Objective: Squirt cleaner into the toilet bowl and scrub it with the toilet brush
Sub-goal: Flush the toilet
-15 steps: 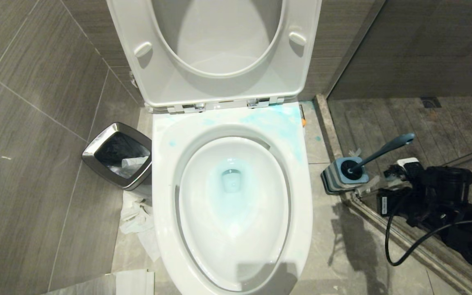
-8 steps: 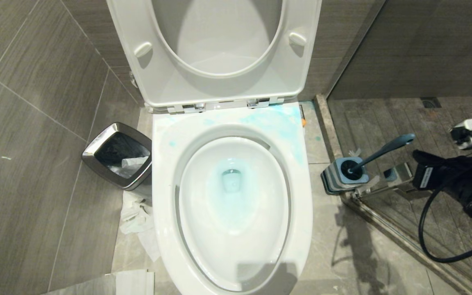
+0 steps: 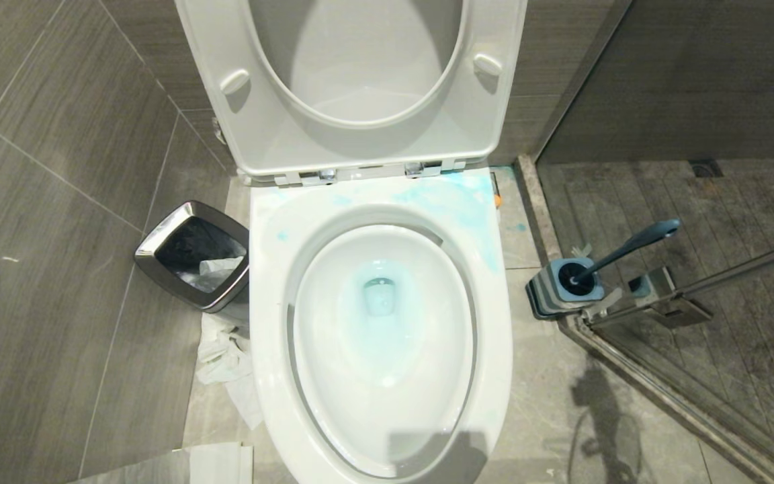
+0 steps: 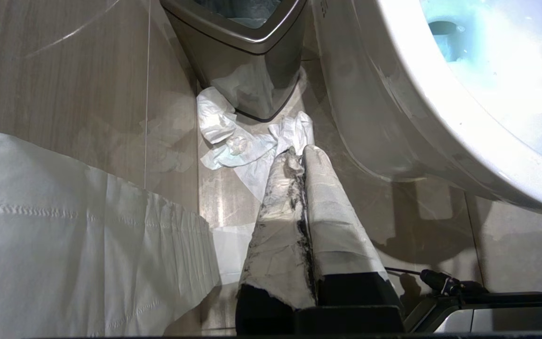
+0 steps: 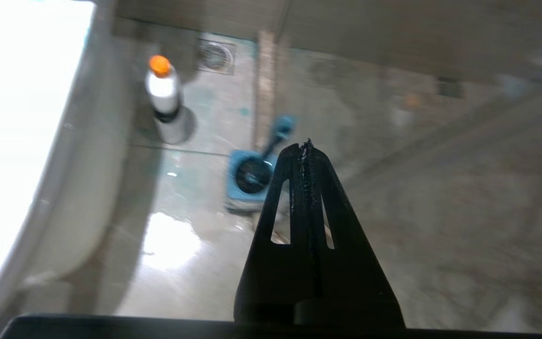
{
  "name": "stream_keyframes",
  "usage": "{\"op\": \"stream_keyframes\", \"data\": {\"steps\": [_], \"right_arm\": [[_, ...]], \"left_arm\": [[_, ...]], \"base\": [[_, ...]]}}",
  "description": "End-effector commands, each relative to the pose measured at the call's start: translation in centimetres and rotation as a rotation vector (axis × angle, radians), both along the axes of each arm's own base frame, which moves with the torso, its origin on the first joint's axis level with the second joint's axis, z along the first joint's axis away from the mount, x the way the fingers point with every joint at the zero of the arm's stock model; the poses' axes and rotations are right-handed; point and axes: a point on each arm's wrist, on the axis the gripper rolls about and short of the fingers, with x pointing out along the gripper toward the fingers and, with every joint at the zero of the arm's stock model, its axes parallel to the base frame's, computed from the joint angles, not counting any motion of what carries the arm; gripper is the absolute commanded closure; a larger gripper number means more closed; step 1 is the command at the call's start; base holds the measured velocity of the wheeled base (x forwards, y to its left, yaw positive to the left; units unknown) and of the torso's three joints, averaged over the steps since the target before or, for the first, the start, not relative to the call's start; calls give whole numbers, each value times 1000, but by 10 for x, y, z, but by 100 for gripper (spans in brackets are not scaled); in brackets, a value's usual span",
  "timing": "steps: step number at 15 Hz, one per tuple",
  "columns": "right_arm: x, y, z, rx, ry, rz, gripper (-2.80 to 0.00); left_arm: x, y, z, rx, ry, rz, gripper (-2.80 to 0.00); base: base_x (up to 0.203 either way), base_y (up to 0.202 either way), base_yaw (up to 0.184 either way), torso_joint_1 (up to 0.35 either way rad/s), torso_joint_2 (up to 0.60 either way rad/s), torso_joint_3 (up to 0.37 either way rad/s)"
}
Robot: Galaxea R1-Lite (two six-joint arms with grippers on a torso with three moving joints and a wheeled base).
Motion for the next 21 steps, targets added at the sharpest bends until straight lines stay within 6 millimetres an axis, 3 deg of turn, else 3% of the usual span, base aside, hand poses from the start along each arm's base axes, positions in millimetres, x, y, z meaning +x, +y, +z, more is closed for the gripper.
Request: {"op": "stream_keyframes", "data": {"steps": [1,5,11,13,15,18,21], "right_arm": [[-50,-4,3,-40,-101,-68,0],[-83,-10,-21,-109,-110,-256,0],[-136,-13,-59,-108,-91,-374,0],[-146,-13,-72,-109,-58,-398,0],[-145,-12,-77,-116,-55,-355,0],[-139,-11,-105,-116,0,-298,0],[-148,-4,-127,-72,-84,1,0]], "left_arm": [[0,0,0,0,1,0,0],[0,0,0,-2,0,0,0],[0,0,0,-2,-1,0,0],[0,0,0,-2,-1,0,0],[0,0,0,-2,-1,0,0],[0,0,0,-2,-1,0,0],[0,0,0,-2,-1,0,0]], "base": [[0,0,0,0,0,0],[0,0,0,0,0,0],[0,0,0,0,0,0],[0,0,0,0,0,0],[0,0,0,0,0,0],[0,0,0,0,0,0],[0,0,0,0,0,0]]}}
